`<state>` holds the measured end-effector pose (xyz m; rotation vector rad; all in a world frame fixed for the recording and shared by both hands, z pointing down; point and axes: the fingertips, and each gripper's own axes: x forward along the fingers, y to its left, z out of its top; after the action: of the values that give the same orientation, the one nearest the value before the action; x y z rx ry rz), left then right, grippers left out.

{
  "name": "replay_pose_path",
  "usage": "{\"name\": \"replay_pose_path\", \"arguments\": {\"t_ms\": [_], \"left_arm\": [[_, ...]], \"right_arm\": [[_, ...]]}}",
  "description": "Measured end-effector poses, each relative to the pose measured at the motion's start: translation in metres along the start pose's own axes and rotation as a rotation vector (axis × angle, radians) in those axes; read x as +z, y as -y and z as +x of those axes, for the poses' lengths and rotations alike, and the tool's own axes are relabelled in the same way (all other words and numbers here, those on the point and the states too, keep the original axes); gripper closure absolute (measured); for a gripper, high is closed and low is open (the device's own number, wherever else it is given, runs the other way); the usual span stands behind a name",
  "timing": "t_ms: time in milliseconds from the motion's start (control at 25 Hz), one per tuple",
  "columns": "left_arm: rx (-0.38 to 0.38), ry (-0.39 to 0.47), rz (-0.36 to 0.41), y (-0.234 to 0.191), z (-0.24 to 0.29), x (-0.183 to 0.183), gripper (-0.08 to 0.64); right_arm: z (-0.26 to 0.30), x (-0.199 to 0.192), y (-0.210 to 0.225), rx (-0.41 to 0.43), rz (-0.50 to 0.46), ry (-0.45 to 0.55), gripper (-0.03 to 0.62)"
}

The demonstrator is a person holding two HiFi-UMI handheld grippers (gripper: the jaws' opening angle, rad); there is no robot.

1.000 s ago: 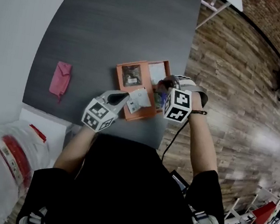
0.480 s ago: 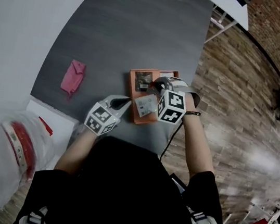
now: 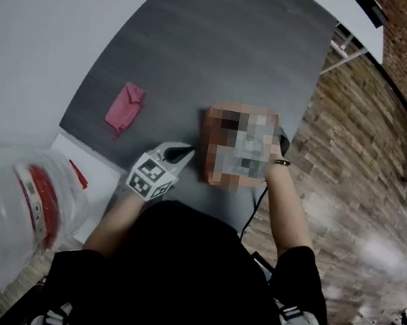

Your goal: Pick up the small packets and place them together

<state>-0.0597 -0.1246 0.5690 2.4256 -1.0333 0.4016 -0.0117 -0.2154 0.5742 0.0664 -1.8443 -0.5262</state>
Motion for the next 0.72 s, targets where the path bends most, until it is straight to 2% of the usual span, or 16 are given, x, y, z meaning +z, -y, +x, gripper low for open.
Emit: {"name": "replay_pose_path", "arguments": {"t_ms": [120, 400, 720], "left_arm": [[0.0, -0.003, 0.002, 0.001, 0.0, 0.0, 0.561], [-0.016, 0.006, 0.031, 0.006, 0.007, 0.009, 0.561], [-0.078, -0.012, 0.079, 0.021, 0.025, 0.016, 0.561]], "right_arm": [[0.004, -0.002, -0.001, -0.005, -0.008, -0.004, 0.497], [-0.003, -0.005, -0.002, -0.014, 0.015, 0.022, 0.503], [-0.02, -0.022, 0.0, -0.063, 0.054, 0.015, 0.512]]}}
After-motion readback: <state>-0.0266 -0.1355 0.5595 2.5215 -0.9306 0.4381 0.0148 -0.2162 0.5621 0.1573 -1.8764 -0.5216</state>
